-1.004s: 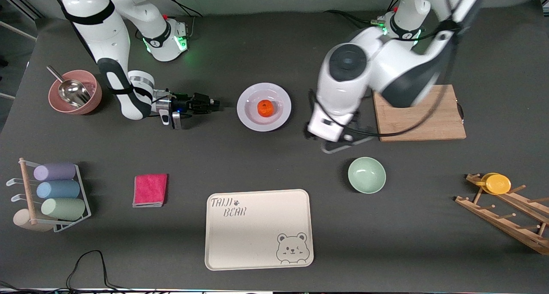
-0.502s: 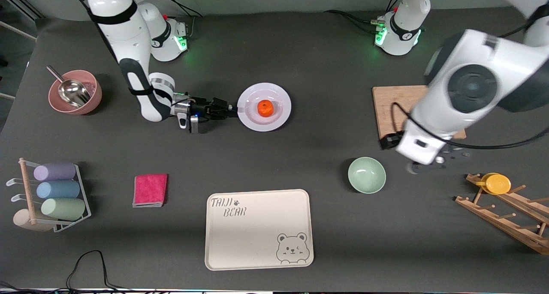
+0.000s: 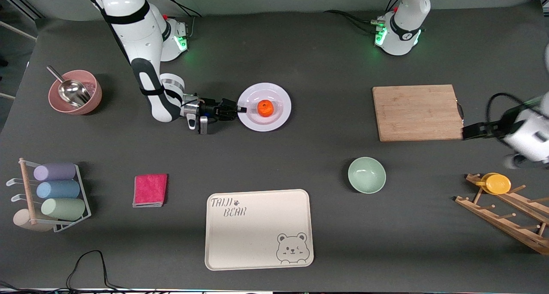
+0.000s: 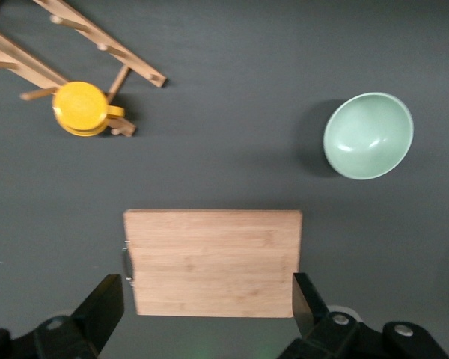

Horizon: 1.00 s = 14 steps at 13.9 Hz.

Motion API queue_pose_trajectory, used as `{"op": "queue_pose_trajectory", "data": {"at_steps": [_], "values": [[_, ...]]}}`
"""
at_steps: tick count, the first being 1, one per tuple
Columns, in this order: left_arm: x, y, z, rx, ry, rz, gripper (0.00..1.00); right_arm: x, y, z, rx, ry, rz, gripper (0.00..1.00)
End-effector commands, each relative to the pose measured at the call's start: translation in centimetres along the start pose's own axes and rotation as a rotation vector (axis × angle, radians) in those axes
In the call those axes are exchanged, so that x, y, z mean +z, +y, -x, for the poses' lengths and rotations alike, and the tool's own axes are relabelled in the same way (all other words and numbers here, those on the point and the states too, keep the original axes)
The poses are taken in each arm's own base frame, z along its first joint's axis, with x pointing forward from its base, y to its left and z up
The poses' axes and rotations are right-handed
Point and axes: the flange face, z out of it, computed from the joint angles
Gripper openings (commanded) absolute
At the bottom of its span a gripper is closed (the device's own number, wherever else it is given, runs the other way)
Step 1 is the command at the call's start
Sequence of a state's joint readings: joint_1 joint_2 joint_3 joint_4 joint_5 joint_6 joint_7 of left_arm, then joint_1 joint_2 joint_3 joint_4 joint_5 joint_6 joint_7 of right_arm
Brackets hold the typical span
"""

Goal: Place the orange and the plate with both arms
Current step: 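Withdraw the left gripper while the right gripper grips the plate rim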

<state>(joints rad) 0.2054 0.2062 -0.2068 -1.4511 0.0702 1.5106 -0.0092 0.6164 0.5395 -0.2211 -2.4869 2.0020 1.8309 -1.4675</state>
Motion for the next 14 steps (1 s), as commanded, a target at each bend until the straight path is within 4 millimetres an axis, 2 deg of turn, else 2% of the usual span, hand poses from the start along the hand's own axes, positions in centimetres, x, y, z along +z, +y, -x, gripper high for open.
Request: {"op": "queue_pose_trajectory", "data": {"at_steps": [1,2,5,7,8,11,14], "values": [[0.2,-1.7,4.8,0.072,0.042,-0.001,1.0,0.6,0.5,-0.1,0.001,0.001,0.007,0.42],[0.3,-1.9,6.3,0.083,0.059,-0.003,1.0,0.6,0.4,-0.1,-0.003,0.002,0.004,0.38],[-0.1,-1.2,10.8,0.09,0.097,-0.008,1.0,0.6,0.4,-0.1,-0.01,0.0,0.003,0.11],[-0.8,-0.6,11.9,0.101,0.095,-0.01,1.0,0.6,0.0,-0.3,-0.007,0.004,-0.003,0.0],[-0.7,0.3,11.9,0.122,0.089,-0.017,1.0,0.5,-0.1,-0.4,-0.006,0.008,-0.005,0.0],[-0.6,0.6,11.8,0.137,0.089,-0.011,1.0,0.5,-1.3,-1.2,-0.024,0.017,-0.026,0.0],[-0.8,0.0,11.7,0.133,0.101,-0.004,1.0,-0.2,-6.2,-3.8,0.004,0.058,-0.096,0.0]]}}
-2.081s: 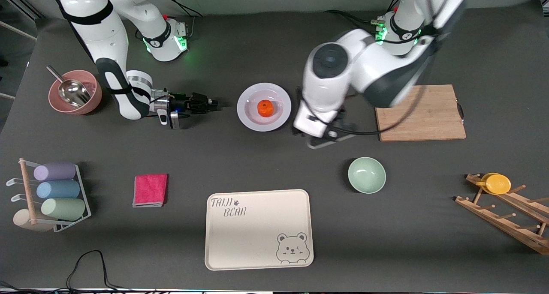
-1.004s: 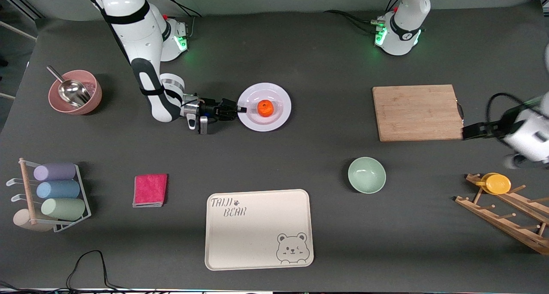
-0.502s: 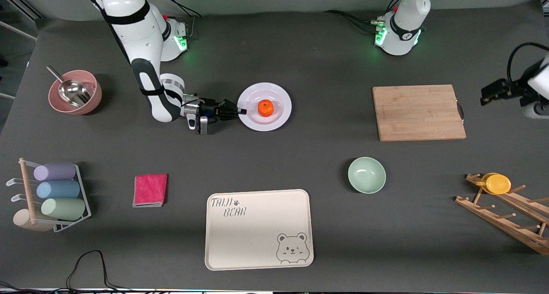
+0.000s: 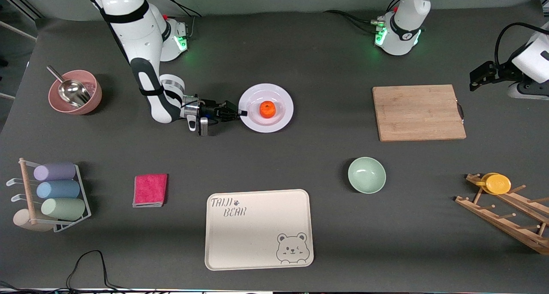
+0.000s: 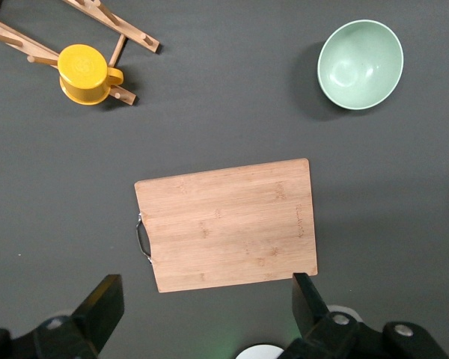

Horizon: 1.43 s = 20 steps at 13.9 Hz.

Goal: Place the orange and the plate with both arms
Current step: 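Carry the plate with the right gripper onto the bear tray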

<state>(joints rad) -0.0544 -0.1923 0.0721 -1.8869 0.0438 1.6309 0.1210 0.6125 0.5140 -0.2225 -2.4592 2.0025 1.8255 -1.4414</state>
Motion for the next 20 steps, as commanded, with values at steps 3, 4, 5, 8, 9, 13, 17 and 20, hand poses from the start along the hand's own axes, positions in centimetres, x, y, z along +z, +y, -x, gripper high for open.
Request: {"op": "queue_pose_trajectory", "data": {"at_steps": [3,4,5,8,9,13,17,20], "values": [[0.0,-0.1,0.1,0.019,0.022,-0.012,1.0,-0.7,-9.2,-3.9,0.05,0.038,-0.122,0.0],[0.0,-0.1,0.1,0.019,0.022,-0.012,1.0,-0.8,-10.3,-4.4,0.054,0.024,-0.13,0.0],[0.0,0.0,0.1,0.021,0.022,-0.013,1.0,-1.3,-10.8,-5.6,0.061,0.03,-0.129,0.0],[0.0,0.0,-0.1,0.022,0.027,-0.014,1.0,-2.4,-11.8,-10.6,0.059,0.019,-0.102,0.0],[0.1,0.2,-0.2,0.025,0.029,-0.016,1.0,-2.8,-12.4,-12.9,0.06,0.017,-0.092,0.0],[0.1,0.4,-0.6,0.037,0.042,-0.046,1.0,-3.2,-13.6,-21.7,0.056,0.045,-0.065,0.0],[0.3,0.6,-0.8,0.039,0.041,-0.046,1.0,-2.7,-13.5,-30.0,0.055,0.072,-0.055,0.0],[0.3,1.0,-0.8,0.043,0.038,-0.046,1.0,-2.0,-14.2,-35.3,0.088,0.078,-0.057,0.0]]}}
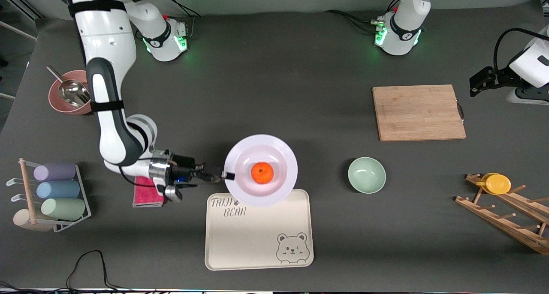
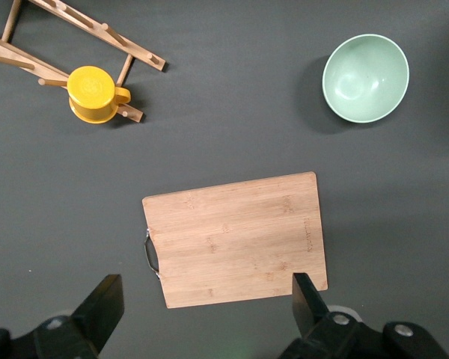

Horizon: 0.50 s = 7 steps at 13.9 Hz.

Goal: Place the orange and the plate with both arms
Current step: 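Carry the plate with the right gripper onto the bear tray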

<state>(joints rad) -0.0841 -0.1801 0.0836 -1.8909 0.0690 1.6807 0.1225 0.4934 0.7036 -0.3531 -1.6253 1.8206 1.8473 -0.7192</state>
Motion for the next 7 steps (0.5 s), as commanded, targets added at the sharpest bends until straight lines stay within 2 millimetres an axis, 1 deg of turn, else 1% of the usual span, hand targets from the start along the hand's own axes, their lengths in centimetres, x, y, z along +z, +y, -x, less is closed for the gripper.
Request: {"op": "queue_pose_trajectory", "data": {"at_steps": [1,3,4,5,6,7], "values": [[0.0,0.4,0.1,0.017,0.004,-0.017,1.0,1.7,-1.0,-5.1,0.029,-0.02,-0.001,0.0],[-0.1,0.4,0.2,0.013,-0.001,-0.005,1.0,2.6,-0.9,-6.7,0.021,-0.016,0.005,0.0],[-0.2,0.1,0.3,0.009,0.001,0.0,1.0,2.7,-0.4,-7.5,0.009,0.003,0.018,0.0],[-0.1,0.0,0.2,0.009,0.001,0.001,1.0,2.6,0.6,-8.1,0.005,0.025,0.028,0.0],[0.0,-0.1,0.1,0.011,0.001,0.001,1.0,3.1,1.4,-8.4,-0.002,0.039,0.041,0.0],[-0.2,-0.3,0.1,0.009,0.004,0.002,1.0,3.5,2.7,-8.6,0.002,0.054,0.057,0.0]]}}
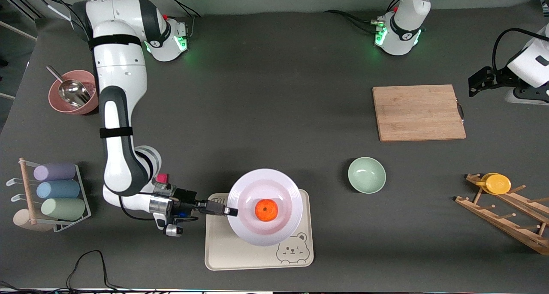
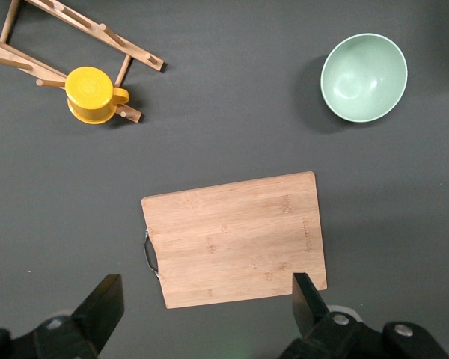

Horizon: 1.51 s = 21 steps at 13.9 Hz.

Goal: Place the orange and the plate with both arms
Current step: 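Carry the plate with the right gripper onto the bear tray, then lower the plate onto the tray and open the right gripper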

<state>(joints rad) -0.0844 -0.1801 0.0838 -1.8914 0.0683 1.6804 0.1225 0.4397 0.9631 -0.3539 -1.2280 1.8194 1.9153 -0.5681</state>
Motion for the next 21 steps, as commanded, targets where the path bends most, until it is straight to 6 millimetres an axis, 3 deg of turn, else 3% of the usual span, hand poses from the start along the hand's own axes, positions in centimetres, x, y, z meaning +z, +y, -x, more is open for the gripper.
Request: {"op": "queue_pose_trajectory", "data": {"at_steps": [1,6,10,14,18,20,21], "values": [[-0.1,-0.5,0.1,0.004,0.003,0.002,1.0,1.5,2.5,-1.4,0.011,0.033,0.029,0.0],[0.1,-1.4,0.0,0.009,0.005,0.002,1.0,3.2,8.7,-0.4,0.046,0.075,0.002,0.0],[0.3,-1.6,-0.1,0.005,0.004,0.004,1.0,3.5,12.1,0.5,-0.01,0.066,0.031,0.0],[0.8,-1.6,-0.4,0.002,-0.004,0.004,1.0,3.4,13.7,0.8,-0.056,0.076,0.057,0.0],[0.9,-1.7,-0.5,0.001,0.005,0.003,1.0,3.6,13.9,1.0,-0.054,0.071,0.06,0.0],[1.1,-1.7,-0.7,-0.001,0.002,0.003,1.0,3.5,14.1,1.1,-0.052,0.071,0.062,0.29],[1.2,-1.8,-0.7,-0.002,0.0,0.003,1.0,3.5,14.1,1.1,-0.052,0.07,0.063,0.34]]}}
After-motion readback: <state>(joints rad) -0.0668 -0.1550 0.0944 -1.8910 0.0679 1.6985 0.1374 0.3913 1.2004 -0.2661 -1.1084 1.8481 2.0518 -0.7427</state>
